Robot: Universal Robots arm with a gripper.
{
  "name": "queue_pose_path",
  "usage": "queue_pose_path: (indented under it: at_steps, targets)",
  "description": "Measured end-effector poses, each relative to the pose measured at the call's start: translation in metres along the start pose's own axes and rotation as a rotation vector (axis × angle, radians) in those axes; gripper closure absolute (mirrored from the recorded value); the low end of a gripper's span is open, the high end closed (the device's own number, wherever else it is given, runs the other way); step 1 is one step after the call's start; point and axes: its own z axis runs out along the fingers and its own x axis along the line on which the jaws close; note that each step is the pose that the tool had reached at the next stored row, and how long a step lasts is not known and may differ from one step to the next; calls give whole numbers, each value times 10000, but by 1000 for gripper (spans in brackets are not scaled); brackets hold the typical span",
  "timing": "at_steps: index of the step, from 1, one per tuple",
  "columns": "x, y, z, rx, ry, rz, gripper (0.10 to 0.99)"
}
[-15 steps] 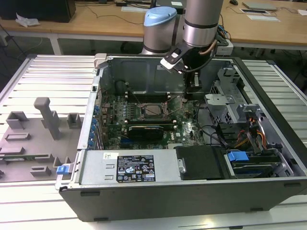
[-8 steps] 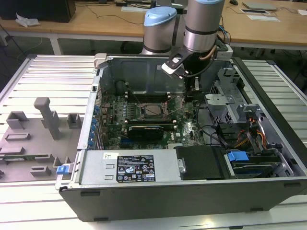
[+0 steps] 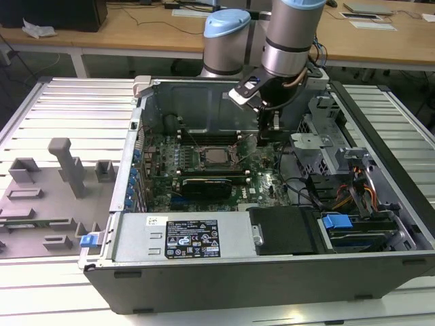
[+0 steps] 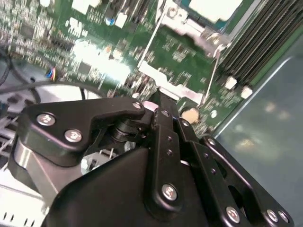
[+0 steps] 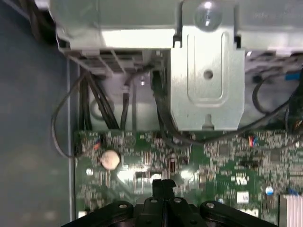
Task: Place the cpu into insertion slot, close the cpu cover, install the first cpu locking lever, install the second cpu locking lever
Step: 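Close the cpu cover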
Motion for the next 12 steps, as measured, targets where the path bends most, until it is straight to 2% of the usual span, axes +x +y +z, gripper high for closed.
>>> queue_pose_path:
  at_steps: [1, 7, 12]
  targets:
    - [0, 3, 0, 136, -3, -2, 980]
    - [-1, -6, -1, 150, -6, -3, 980]
    - [-2, -93, 3, 143, -5, -3, 980]
